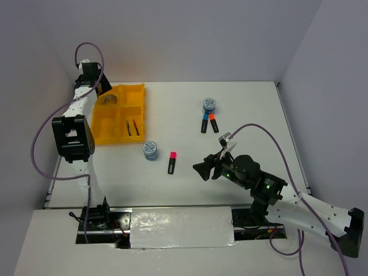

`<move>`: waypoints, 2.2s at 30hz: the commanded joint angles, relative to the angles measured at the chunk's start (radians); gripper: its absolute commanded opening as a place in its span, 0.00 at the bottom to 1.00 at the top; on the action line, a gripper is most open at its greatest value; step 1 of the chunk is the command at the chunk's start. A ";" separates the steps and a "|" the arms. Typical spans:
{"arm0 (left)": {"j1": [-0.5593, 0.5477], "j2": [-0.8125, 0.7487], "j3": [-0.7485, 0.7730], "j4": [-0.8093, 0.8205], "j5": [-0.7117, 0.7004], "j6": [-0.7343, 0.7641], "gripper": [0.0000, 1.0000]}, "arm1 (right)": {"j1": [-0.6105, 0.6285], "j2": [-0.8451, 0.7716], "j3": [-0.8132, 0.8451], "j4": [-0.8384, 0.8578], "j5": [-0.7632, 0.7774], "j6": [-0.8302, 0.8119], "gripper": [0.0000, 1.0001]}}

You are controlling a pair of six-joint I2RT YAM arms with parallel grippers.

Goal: Sort the stationery into containers
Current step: Pick up the stationery from the center of the board.

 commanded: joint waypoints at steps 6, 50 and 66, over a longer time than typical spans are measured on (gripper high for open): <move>-0.219 -0.201 0.195 -0.168 0.017 0.028 0.96 | -0.072 0.021 0.025 -0.019 0.123 0.069 0.83; -0.772 0.532 0.518 0.363 0.250 0.286 0.99 | -0.133 -0.357 0.038 -0.259 0.154 0.175 1.00; -0.758 0.411 0.394 0.501 0.207 0.249 0.00 | -0.133 -0.392 0.045 -0.279 0.175 0.139 1.00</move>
